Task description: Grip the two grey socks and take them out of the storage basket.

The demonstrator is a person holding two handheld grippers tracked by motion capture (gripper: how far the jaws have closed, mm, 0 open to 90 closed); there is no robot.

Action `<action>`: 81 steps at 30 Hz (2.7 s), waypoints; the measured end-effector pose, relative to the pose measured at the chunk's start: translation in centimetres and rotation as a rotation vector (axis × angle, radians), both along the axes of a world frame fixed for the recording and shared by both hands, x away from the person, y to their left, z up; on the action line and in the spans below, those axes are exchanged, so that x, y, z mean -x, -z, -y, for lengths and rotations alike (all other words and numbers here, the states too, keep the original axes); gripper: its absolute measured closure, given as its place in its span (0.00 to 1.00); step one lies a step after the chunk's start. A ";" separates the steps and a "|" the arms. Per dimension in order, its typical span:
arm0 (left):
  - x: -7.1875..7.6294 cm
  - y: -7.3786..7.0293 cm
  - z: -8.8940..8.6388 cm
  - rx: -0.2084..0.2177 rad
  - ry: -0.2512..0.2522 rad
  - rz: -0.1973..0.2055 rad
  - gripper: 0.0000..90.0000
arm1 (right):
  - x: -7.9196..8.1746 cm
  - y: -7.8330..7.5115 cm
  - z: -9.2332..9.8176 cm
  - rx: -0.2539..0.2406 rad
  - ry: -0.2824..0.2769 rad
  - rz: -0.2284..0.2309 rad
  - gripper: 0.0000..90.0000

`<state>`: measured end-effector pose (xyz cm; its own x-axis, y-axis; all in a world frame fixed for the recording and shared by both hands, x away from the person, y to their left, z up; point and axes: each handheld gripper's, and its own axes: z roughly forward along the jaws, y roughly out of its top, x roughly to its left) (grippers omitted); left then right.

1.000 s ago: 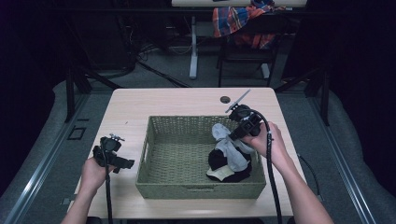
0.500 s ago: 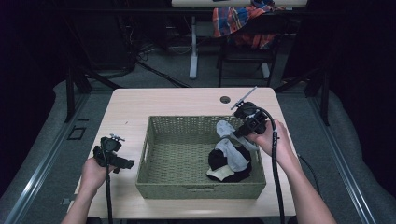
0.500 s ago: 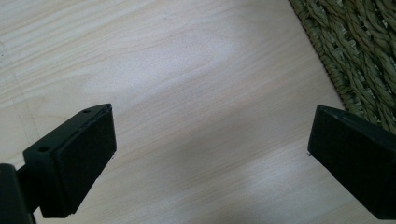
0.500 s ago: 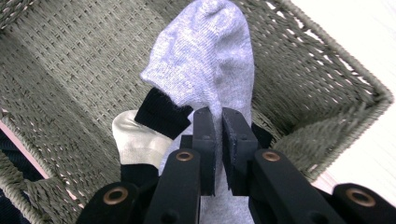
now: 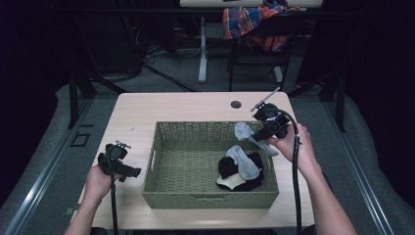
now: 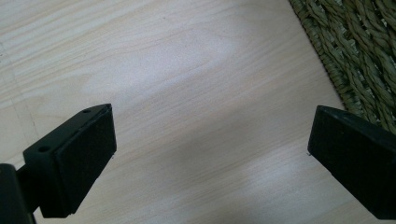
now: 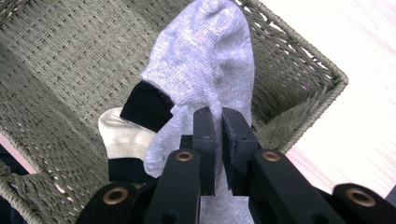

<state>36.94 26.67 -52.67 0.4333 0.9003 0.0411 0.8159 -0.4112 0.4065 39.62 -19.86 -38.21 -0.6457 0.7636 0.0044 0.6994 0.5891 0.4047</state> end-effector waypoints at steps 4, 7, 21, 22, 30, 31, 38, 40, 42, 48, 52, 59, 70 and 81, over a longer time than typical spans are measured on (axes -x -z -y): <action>0.0 0.0 0.0 0.000 0.000 0.001 0.01 | 0.1 -0.2 0.3 0.006 0.008 0.005 0.94; 0.0 0.0 0.0 0.001 0.000 -0.001 0.01 | 0.1 -0.3 0.5 0.006 0.016 0.007 0.94; 0.0 0.0 0.0 0.002 -0.001 -0.005 0.01 | 0.0 -0.6 2.1 0.020 0.050 0.014 0.95; 0.0 0.0 0.0 0.002 -0.001 -0.005 0.01 | 0.0 -0.6 2.3 0.015 0.056 0.014 0.95; 0.0 0.0 0.0 0.000 -0.003 0.000 0.01 | -0.3 -0.5 3.6 0.015 0.092 0.010 0.95; 0.0 0.0 0.0 0.001 -0.004 0.002 0.01 | -0.4 -0.4 4.0 0.015 0.105 0.008 0.95; 0.0 0.0 0.0 0.000 -0.004 0.001 0.01 | -0.8 -0.3 5.5 0.023 0.136 -0.003 0.95; 0.0 0.0 0.0 0.001 -0.003 0.000 0.01 | -0.8 -0.1 5.9 0.016 0.164 -0.002 0.95; 0.0 0.0 0.0 0.000 -0.003 0.000 0.01 | -1.0 0.0 6.3 0.027 0.173 -0.002 0.95; 0.0 0.0 0.0 -0.001 -0.001 0.001 0.01 | -1.5 0.8 7.9 0.045 0.229 -0.021 0.95; 0.0 0.0 0.0 -0.001 0.000 -0.001 0.01 | -1.8 1.3 8.8 0.049 0.252 -0.038 0.95; 0.0 0.0 0.0 -0.001 0.001 -0.002 0.01 | -2.5 2.8 9.9 0.057 0.290 -0.073 0.95; 0.0 0.0 0.0 -0.001 0.001 -0.006 0.01 | -3.6 5.4 10.4 0.081 0.298 -0.130 0.95; 0.0 0.0 0.0 -0.002 0.004 -0.007 0.01 | -4.6 9.3 10.2 0.101 0.294 -0.195 0.95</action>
